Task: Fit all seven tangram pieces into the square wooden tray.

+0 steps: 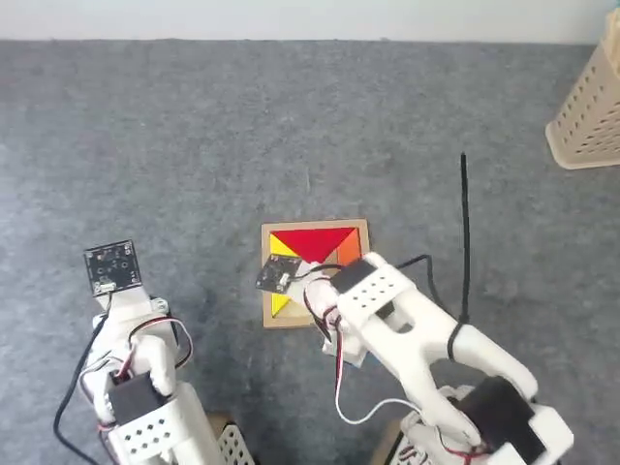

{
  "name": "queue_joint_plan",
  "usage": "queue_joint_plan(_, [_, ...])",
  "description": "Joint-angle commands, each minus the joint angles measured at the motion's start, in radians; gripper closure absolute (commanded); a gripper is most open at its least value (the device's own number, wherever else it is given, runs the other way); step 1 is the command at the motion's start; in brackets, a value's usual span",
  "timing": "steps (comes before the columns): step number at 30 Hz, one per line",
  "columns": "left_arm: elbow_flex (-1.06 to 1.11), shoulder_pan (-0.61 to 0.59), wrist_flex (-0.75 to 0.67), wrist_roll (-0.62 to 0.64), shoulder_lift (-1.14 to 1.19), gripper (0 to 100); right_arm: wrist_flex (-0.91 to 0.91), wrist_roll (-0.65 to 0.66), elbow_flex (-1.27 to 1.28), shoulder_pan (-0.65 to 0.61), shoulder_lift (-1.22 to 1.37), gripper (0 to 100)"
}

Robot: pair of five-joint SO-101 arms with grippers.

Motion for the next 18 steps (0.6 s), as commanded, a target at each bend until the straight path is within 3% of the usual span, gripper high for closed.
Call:
queue_joint_plan(1, [-0.008, 0.003, 0.006, 0.015, -0.008, 99, -0.081, -0.051, 0.006, -0.013, -0.007, 90.2])
queue_joint_plan(10, [-0.008, 0.003, 0.006, 0.015, -0.008, 99, -0.127, -0.091, -0.003, -0.012, 0.102, 84.6])
queue_joint_plan(18, [-0.008, 0.003, 0.006, 0.015, -0.008, 99, -0.028, -0.095, 0.028, -0.004, -0.153, 84.7])
